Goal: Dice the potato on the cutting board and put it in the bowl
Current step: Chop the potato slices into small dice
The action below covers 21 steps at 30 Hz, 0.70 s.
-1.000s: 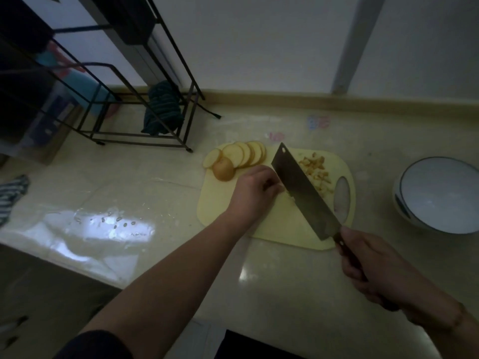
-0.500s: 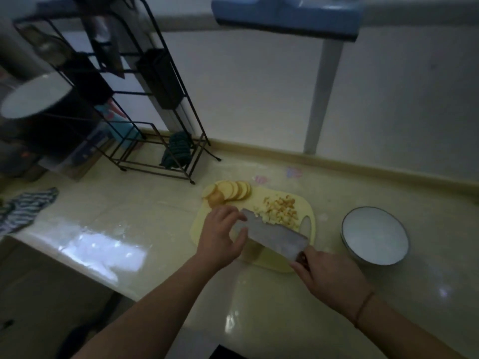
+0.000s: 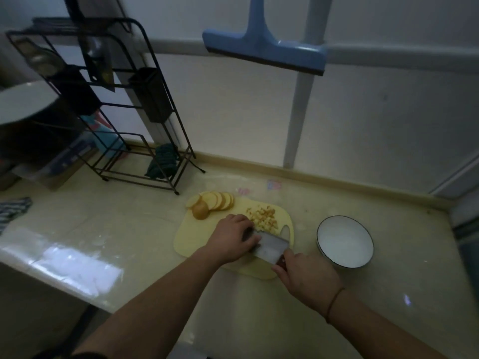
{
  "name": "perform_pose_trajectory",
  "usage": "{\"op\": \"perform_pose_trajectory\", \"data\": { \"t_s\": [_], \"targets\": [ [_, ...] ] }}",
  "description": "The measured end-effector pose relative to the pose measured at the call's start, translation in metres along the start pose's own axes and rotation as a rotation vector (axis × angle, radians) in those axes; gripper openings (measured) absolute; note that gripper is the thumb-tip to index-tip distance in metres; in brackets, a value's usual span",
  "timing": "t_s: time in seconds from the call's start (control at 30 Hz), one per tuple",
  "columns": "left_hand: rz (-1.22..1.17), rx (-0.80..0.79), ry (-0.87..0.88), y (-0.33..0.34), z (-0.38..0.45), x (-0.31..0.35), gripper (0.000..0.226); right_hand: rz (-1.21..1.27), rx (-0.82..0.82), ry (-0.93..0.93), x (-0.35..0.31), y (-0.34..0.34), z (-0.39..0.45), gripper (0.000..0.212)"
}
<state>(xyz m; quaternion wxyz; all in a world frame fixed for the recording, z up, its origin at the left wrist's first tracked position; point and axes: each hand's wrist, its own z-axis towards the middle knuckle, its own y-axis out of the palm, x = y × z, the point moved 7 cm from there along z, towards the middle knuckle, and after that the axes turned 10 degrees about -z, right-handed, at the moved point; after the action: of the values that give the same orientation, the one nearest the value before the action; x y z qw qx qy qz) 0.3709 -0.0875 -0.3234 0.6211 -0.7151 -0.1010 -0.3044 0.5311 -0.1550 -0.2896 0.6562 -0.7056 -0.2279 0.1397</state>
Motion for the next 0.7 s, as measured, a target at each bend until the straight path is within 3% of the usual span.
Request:
{"op": "perform_pose_trajectory", "data": {
  "t_s": [0.13, 0.23, 0.4, 0.5, 0.63, 0.7],
  "targets": [
    [-0.085, 0.098, 0.060, -0.005, -0.004, 0.004, 0.050, 0.007, -0.045, 0.023, 0.002, -0.001, -0.001, 0.049],
    [-0.069, 0.048, 0.176, 0.002, -0.009, 0.014, 0.043, -0.013, -0.027, 0.029, 0.003, -0.005, -0.003, 0.048],
    [0.002, -0.054, 0.097, 0.010, -0.007, 0.015, 0.067, -0.038, -0.040, 0.012, -0.002, -0.009, -0.004, 0.049],
    [-0.055, 0.049, 0.039, 0.001, -0.009, 0.009, 0.068, -0.042, -0.063, 0.014, -0.003, -0.010, -0.003, 0.049],
    [-0.074, 0.271, -0.002, -0.016, -0.017, -0.009, 0.052, -0.031, -0.076, 0.028, 0.000, -0.007, 0.000, 0.049],
    [-0.098, 0.265, -0.013, -0.017, -0.017, -0.017, 0.049, -0.032, -0.063, 0.033, 0.001, -0.009, 0.000, 0.049]
  ]
}}
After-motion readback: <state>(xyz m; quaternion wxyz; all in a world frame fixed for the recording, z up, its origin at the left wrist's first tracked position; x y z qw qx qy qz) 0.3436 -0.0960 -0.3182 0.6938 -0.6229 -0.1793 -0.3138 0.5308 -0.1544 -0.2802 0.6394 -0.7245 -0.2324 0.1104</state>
